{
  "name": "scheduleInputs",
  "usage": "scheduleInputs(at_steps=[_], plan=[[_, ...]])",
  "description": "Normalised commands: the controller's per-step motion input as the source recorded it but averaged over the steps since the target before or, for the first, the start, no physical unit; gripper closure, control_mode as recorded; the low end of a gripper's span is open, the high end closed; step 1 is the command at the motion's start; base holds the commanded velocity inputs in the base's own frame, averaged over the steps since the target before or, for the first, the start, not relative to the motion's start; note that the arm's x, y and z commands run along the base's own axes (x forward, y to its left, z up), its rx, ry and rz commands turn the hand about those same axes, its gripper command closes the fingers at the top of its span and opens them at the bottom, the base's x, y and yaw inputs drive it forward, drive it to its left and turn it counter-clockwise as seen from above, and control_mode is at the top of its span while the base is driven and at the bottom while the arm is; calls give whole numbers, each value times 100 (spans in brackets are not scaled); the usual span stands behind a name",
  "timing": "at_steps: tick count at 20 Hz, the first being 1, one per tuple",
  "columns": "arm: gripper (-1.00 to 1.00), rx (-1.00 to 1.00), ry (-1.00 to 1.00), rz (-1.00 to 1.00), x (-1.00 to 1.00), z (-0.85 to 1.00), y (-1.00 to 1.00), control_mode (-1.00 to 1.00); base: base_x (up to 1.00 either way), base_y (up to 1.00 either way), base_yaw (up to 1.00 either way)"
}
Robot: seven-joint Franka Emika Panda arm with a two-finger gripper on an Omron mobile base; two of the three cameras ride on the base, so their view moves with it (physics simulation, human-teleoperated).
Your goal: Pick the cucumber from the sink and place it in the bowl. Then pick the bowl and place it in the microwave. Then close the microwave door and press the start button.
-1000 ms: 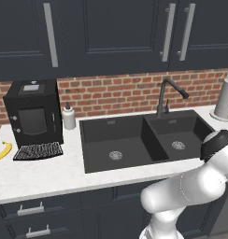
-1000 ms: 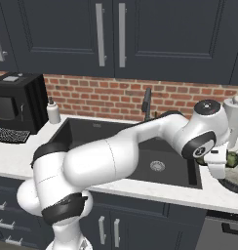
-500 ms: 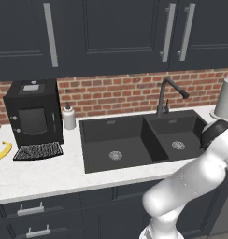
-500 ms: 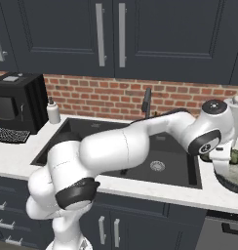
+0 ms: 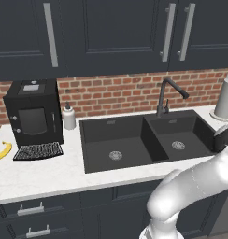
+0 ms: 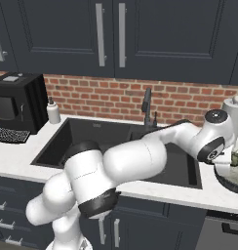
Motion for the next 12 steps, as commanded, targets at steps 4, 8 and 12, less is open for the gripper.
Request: scheduleInputs(at_steps=[4, 8, 12], plan=[[100, 6, 0, 0, 6, -5, -41, -100, 0, 0, 0], [100, 4, 1, 0, 14, -22, -24, -100, 0, 0, 0], [100, 0, 7, 0, 29, -39, 0, -100, 0, 0, 0]])
